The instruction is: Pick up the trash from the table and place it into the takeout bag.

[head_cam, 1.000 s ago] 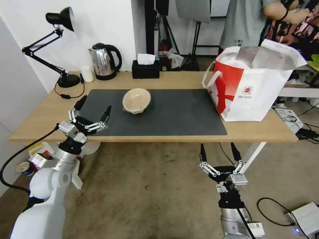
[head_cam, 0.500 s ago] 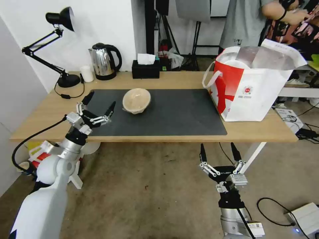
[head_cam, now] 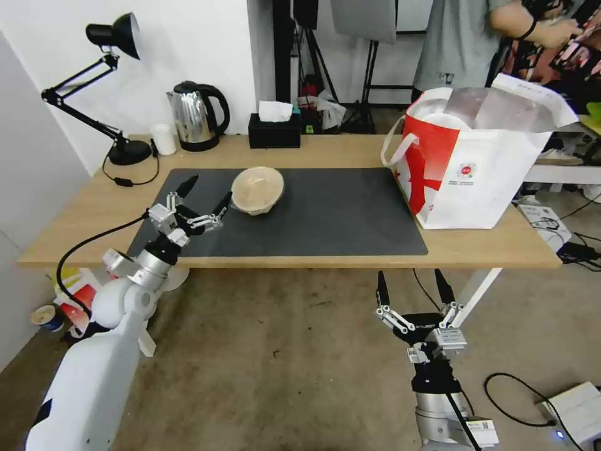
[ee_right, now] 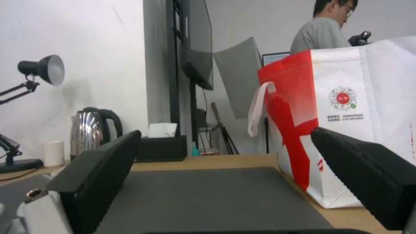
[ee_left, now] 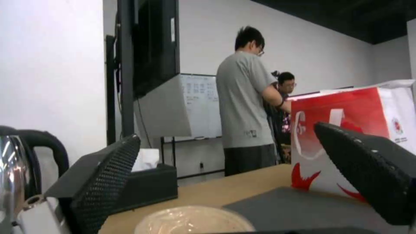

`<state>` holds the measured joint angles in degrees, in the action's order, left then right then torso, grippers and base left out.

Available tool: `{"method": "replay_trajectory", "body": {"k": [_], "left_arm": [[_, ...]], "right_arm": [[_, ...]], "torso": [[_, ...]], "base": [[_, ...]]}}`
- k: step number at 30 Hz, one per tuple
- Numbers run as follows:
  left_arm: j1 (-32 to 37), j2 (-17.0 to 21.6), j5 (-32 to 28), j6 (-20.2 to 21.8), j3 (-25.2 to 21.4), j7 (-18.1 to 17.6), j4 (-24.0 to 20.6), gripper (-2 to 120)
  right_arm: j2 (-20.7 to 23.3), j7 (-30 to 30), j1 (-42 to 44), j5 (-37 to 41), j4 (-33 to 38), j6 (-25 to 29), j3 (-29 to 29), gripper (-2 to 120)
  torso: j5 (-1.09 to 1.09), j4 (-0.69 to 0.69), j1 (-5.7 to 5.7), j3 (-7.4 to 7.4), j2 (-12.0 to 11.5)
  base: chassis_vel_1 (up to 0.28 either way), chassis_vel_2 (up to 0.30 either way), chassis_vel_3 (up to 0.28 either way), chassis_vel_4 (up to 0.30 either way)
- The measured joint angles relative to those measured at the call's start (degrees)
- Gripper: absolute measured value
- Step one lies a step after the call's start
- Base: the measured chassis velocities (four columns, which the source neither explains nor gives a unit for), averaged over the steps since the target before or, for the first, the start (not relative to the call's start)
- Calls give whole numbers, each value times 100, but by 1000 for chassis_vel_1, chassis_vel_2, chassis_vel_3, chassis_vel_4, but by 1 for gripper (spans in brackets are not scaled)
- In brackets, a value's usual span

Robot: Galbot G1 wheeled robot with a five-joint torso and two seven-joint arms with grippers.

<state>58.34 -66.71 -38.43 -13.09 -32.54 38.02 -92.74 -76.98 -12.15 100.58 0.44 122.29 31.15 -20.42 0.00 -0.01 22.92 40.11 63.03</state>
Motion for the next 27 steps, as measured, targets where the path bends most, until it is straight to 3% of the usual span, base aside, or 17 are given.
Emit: {"method": "replay_trajectory", "body": {"k": [16,27], "left_arm": [[-257,313,-73,169,150,4,456,100],[-489,487,-589,453,551,-9,684,100]], "right_arm": [[0,0,0,0,0,0,0,100],[0,0,0,0,0,0,0,100]], "torso": [[0,1,0,0,0],[0,1,0,0,0]], "base": [[0,0,0,0],[0,0,0,0]]}}
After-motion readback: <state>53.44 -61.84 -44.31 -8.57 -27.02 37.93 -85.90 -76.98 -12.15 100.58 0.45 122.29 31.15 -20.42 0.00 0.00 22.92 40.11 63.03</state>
